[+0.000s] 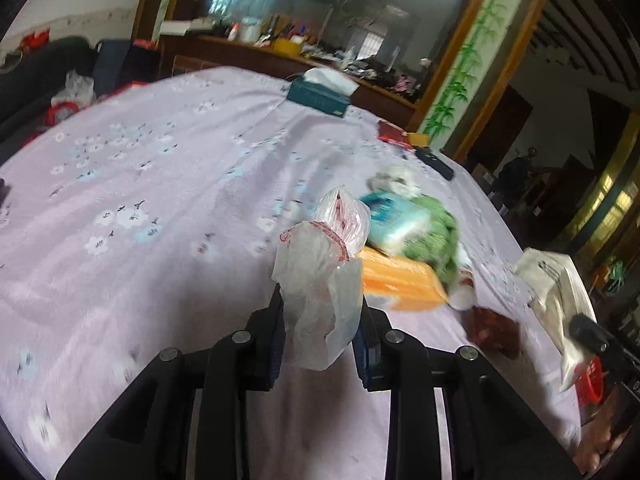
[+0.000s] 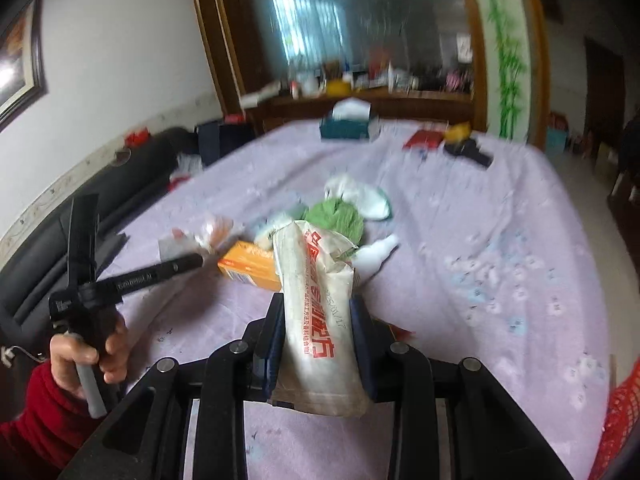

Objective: Collect trash
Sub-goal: 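Grasp the clear plastic bag with the left tool while the right tool grasps the white paper bag, then lift both held bags up from the table, then carry both bags to the red basket and open both tools inside, then return both tools from the basket to the table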

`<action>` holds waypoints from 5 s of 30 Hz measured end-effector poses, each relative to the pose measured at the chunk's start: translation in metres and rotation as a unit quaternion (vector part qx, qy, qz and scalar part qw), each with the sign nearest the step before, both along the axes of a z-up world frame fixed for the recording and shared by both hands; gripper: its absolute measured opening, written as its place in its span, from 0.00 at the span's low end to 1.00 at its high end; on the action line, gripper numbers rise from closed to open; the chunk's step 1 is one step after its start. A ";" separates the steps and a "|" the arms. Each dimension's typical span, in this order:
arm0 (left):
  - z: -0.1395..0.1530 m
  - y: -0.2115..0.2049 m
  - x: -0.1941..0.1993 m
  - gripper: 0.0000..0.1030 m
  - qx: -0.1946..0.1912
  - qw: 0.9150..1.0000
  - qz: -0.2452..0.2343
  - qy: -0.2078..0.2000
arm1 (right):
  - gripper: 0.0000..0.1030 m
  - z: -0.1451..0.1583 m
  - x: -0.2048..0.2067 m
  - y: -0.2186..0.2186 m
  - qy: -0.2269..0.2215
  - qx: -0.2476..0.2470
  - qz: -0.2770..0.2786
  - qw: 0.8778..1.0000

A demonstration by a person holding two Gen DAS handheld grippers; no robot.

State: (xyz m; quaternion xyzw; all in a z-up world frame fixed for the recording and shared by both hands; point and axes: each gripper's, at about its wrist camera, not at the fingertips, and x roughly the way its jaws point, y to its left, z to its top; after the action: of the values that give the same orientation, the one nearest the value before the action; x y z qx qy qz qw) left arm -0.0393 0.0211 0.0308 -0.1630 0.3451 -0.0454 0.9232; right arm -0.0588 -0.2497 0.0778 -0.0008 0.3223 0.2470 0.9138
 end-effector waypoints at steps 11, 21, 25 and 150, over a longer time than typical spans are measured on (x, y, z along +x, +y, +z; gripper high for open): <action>0.010 -0.096 -0.050 0.26 0.059 0.994 -0.055 -0.073 | 0.33 -0.028 -0.032 -0.032 -0.012 0.046 -0.058 0.997; 0.001 -0.114 -0.036 0.26 0.081 0.993 -0.058 -0.060 | 0.33 -0.031 -0.032 -0.054 -0.014 0.092 -0.067 0.993; -0.001 -0.115 -0.038 0.26 0.096 0.992 -0.053 -0.065 | 0.33 -0.032 -0.033 -0.052 -0.016 0.088 -0.063 0.994; 0.067 -0.320 -0.036 0.57 0.040 0.962 -0.271 -0.001 | 0.46 0.041 -0.106 -0.280 -0.041 0.145 -0.305 0.940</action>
State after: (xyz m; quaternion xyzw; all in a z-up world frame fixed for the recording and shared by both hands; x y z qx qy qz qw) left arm -0.0749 -0.2989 0.0974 -0.0260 0.3771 -0.2803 0.8824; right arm -0.1651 -0.5298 0.1183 0.2200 0.2296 0.0007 0.9481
